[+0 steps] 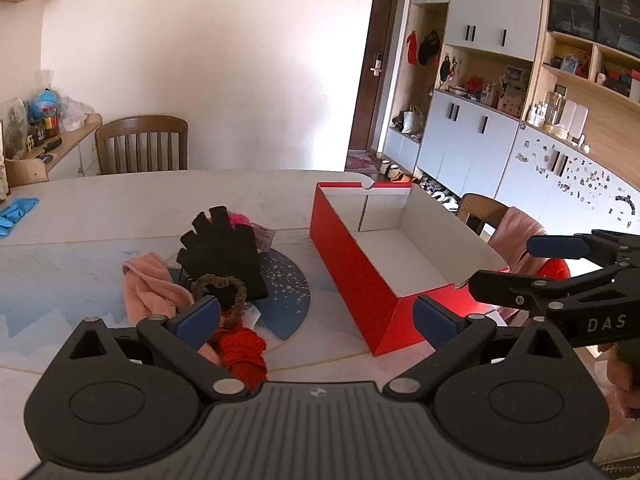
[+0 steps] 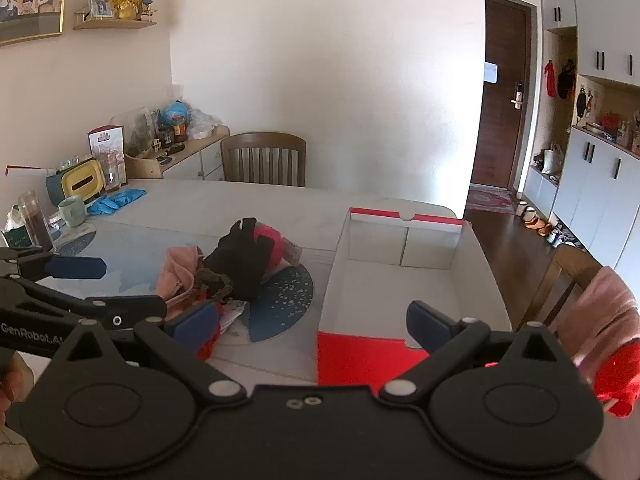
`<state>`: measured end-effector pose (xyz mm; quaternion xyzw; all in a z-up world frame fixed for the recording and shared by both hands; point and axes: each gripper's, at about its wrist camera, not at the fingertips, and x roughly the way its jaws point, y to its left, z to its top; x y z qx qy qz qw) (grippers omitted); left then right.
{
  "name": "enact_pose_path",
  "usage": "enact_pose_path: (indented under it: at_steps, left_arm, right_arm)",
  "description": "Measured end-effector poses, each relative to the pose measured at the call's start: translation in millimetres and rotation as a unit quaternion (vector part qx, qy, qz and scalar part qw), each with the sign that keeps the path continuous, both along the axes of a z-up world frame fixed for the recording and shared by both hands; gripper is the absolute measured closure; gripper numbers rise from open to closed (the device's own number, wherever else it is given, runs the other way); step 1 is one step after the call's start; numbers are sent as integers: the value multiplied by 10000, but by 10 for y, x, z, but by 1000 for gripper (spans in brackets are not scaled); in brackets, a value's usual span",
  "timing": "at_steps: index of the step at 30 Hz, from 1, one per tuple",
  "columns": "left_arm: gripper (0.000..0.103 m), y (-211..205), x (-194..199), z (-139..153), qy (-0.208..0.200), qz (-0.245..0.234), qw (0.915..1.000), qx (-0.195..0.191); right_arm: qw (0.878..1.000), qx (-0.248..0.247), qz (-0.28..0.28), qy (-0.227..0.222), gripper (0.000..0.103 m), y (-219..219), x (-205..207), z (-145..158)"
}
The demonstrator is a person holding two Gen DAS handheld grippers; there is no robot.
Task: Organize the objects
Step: 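Reach the left gripper to the brown hair tie and close on it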
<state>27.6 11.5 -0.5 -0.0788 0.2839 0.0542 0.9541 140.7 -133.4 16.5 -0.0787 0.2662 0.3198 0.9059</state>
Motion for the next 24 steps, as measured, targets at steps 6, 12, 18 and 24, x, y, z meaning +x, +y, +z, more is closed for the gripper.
enact_pose_path:
  at_steps: [6,12,18,24]
  left_arm:
    - [0,-1,189,-56,163,261,9995,-48]
    - [0,112,389,-199,479,545,9970,-267]
    - [0,214,552,-443,890,871,9919,-237]
    - [0,300,664,-687,1149,1187,9862,-69]
  right_arm:
    - [10000,-42,33,40,2,-126,250,-36]
    - [9998,-101,-96,110,2,-316,567,-78]
    - [9988,-278,-325,256,4,-499,932,-176]
    - [9969,-483,-483,393,6,-650,1277,-294]
